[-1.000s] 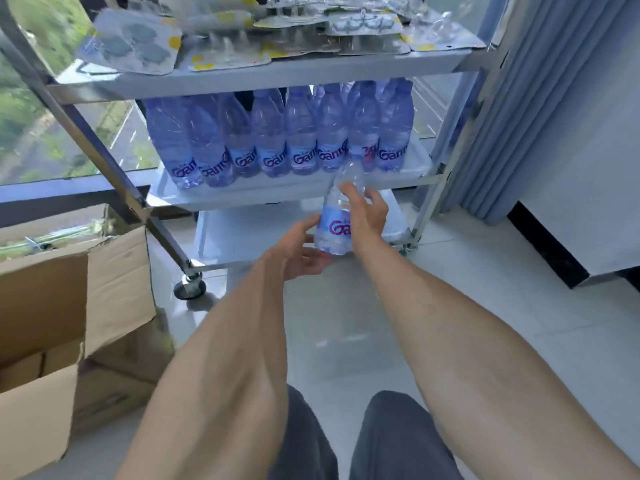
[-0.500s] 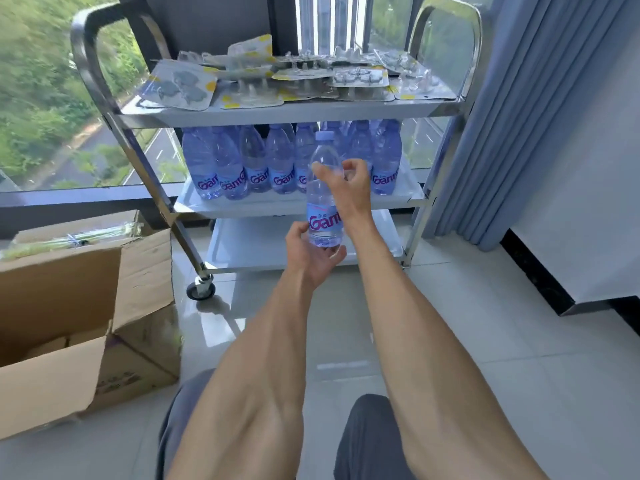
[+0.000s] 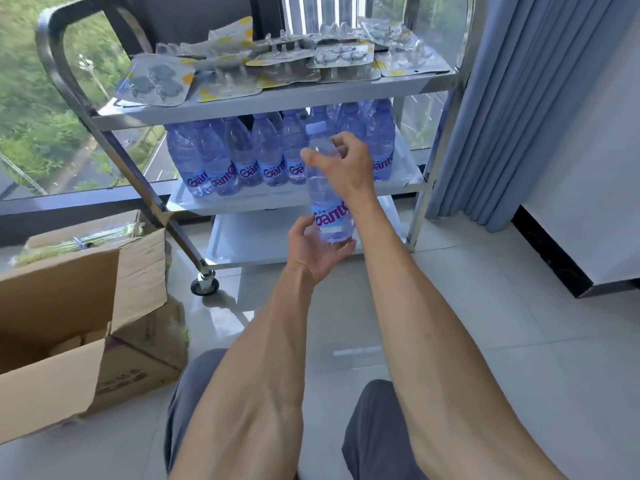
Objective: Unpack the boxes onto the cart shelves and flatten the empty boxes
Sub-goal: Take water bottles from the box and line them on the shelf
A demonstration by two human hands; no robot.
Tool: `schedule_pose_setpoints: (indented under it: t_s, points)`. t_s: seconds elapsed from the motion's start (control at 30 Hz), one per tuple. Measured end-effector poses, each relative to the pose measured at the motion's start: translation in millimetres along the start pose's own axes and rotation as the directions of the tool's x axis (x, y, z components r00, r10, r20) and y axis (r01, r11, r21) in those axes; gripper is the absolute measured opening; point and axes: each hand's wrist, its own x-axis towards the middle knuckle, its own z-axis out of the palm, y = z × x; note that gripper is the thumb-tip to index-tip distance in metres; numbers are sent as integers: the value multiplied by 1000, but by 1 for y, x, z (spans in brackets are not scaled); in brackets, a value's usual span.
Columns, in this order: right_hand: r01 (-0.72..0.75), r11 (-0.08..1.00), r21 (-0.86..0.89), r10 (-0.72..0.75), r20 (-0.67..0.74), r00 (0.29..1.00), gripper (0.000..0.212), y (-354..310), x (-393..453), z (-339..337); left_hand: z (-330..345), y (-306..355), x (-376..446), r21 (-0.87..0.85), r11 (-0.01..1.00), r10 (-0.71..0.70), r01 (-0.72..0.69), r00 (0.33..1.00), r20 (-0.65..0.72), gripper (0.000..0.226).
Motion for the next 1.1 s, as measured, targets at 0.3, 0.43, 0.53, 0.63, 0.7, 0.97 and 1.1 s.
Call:
schedule_pose_setpoints:
  t_s: [0.3,0.43,0.53,0.63,0.7,0.97,1.1]
  points:
    - [17,992,-128,1,137,991,40,43,23,-21,5,-20,46,140,989,74,-51,984,-159,13]
    - [-77,932,-353,154,195,969,92,68,30,-34,12,-52,68,200,978,83,-53,986,-147,12]
    - [-200,944,-263,191,-60,980,84,81,35,-37,12,-47,84,374,927,75,-2,980,-182,29]
    - [-261,954,-145,222,-244,944,73,92,42,-40,13,-18,100,664,746,213,43,930,-301,53]
    - [-218,966,-136,174,-280,944,67,99,49,-39,10,10,112,844,534,454,48,826,-334,63]
    - [-185,976,-115,114,-454,884,80,121,92,-32,23,64,162,992,90,731,92,670,-129,38]
    - [-139,982,-125,59,-499,864,77,124,101,-29,44,49,182,996,53,656,76,749,-92,38]
